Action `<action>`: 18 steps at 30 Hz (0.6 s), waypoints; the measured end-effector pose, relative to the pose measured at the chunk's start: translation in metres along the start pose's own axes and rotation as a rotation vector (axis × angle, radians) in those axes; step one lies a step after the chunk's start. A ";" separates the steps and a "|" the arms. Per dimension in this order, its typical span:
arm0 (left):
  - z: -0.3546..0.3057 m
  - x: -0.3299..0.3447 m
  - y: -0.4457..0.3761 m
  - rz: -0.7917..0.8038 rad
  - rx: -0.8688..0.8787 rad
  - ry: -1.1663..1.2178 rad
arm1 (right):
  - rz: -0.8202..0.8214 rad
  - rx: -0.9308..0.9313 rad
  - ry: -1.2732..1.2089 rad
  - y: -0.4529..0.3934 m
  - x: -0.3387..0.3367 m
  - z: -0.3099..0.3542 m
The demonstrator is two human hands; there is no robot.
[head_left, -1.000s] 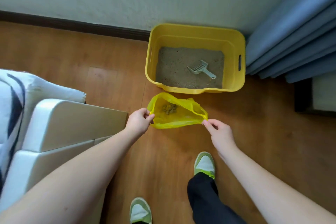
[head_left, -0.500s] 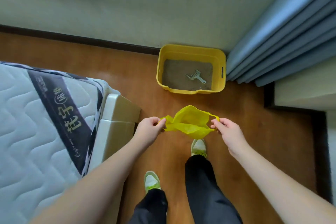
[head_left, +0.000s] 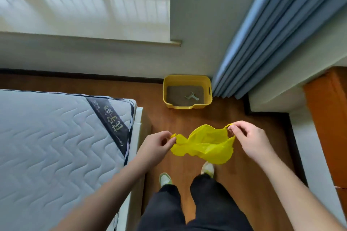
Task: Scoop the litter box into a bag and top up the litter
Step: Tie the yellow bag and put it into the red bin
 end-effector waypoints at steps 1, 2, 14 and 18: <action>-0.013 -0.007 0.012 0.008 0.025 0.003 | -0.044 -0.024 0.058 0.016 -0.014 0.008; -0.024 -0.013 0.020 0.016 0.047 0.002 | -0.074 -0.042 0.109 0.025 -0.024 0.012; -0.145 -0.018 0.108 -0.083 0.243 0.145 | -0.192 -0.227 0.236 0.140 -0.056 0.053; -0.168 0.007 0.149 -0.184 0.257 0.193 | -0.194 -0.399 0.231 0.189 -0.055 0.059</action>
Point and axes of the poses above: each hand's wrist, its own y-axis away from the middle knuckle, its own x-axis out of the palm, z = x × y, the point moved 4 cm from there along -y, towards the middle knuckle, and after that the axes turned 13 degrees about z, right-handed, at the moved point
